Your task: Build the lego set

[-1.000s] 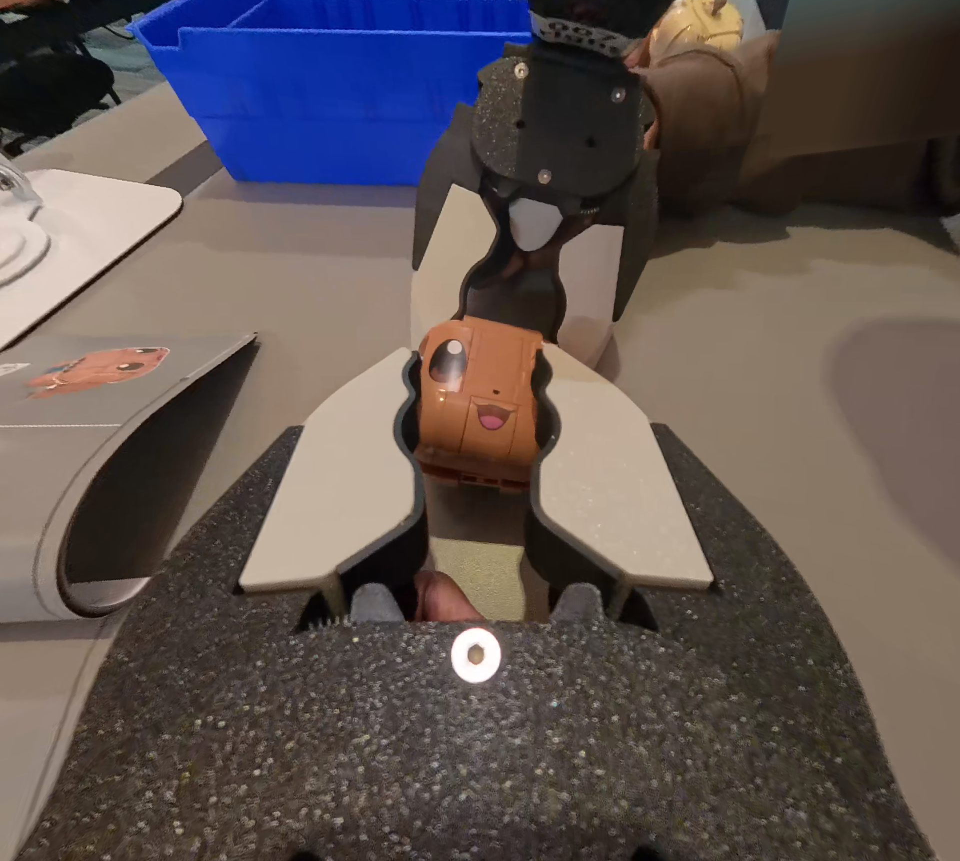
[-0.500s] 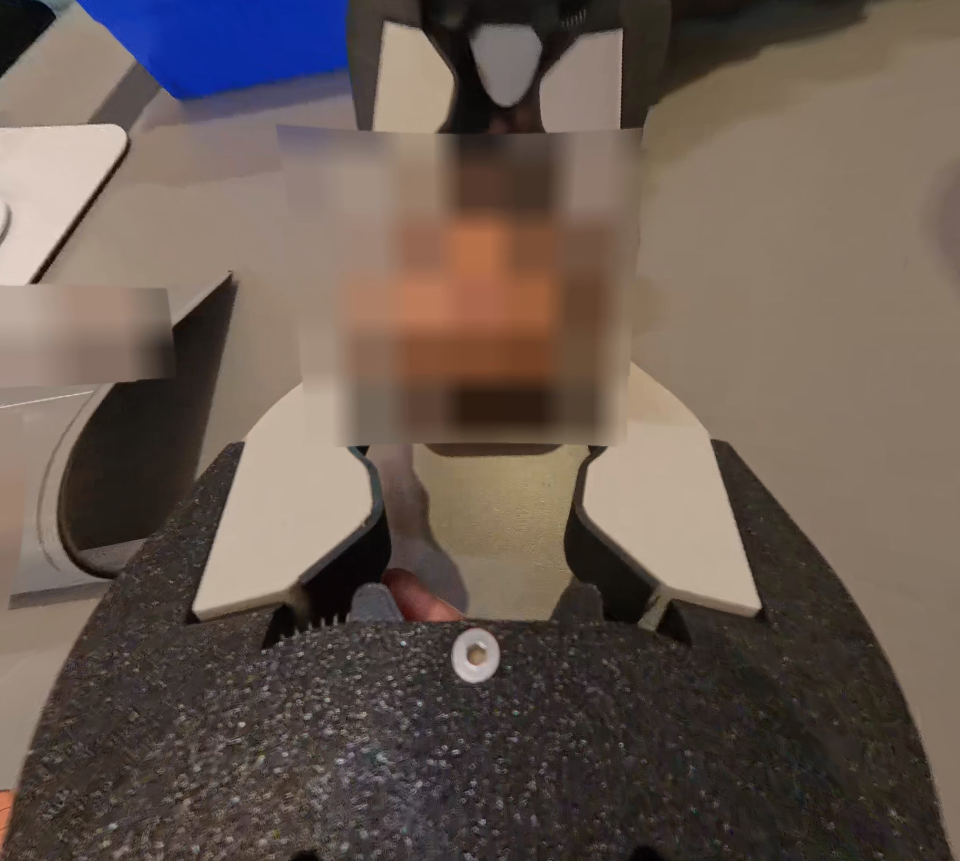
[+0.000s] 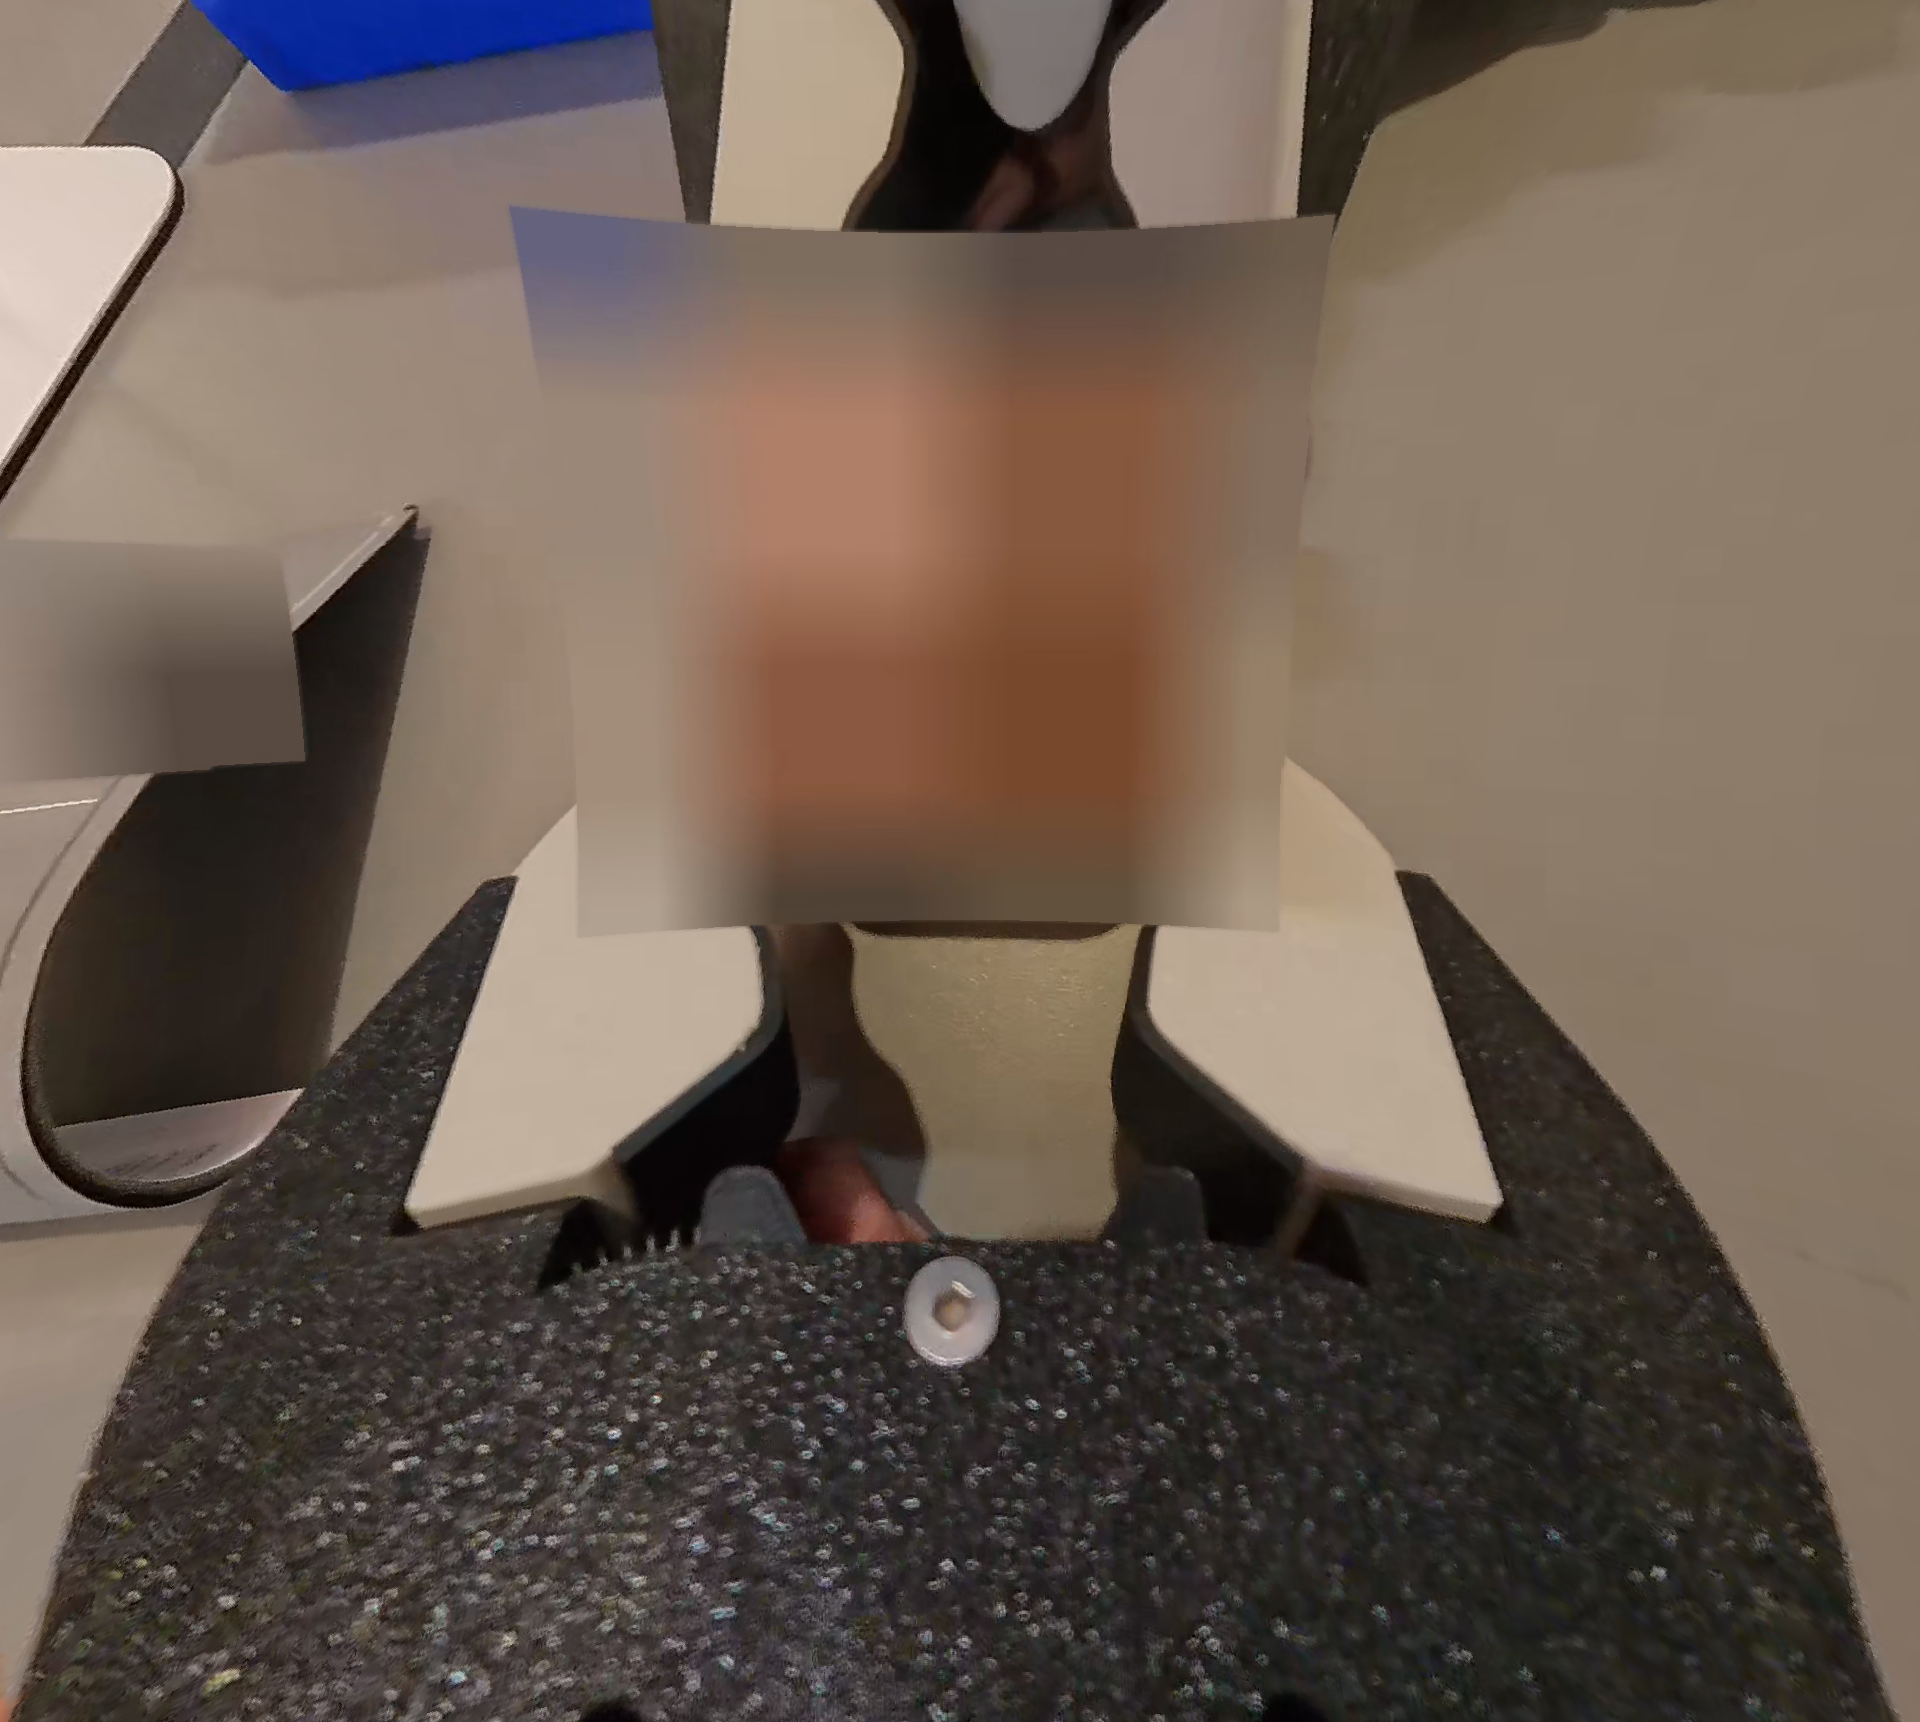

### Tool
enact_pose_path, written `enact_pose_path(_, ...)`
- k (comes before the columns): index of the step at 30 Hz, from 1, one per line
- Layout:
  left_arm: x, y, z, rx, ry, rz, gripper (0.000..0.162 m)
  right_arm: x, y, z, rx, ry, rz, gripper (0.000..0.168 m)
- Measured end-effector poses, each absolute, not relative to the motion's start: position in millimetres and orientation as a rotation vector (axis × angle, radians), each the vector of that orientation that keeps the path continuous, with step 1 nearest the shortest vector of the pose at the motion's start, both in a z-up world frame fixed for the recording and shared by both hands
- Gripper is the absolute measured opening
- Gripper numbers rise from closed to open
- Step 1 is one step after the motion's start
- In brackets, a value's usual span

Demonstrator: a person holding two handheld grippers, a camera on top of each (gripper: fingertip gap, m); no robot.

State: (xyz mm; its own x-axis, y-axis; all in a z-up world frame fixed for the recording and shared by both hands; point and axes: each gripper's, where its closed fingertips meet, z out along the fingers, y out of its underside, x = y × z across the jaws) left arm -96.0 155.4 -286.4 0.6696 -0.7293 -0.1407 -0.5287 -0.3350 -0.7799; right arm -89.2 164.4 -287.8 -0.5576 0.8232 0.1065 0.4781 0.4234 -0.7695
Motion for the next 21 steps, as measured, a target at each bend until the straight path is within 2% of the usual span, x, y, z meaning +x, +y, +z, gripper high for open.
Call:
enact_pose_path(12, -91, 149, -258, -1.864, 0.888, -0.451, 0.075, -90, 154, -262, -1.015, -2.058, 1.113, 0.057)
enact_pose_path(21, -93, 144, -287, -1.977, 1.054, -0.291, 0.075, -84, 153, -284, -1.058, -2.162, 0.922, 0.056)
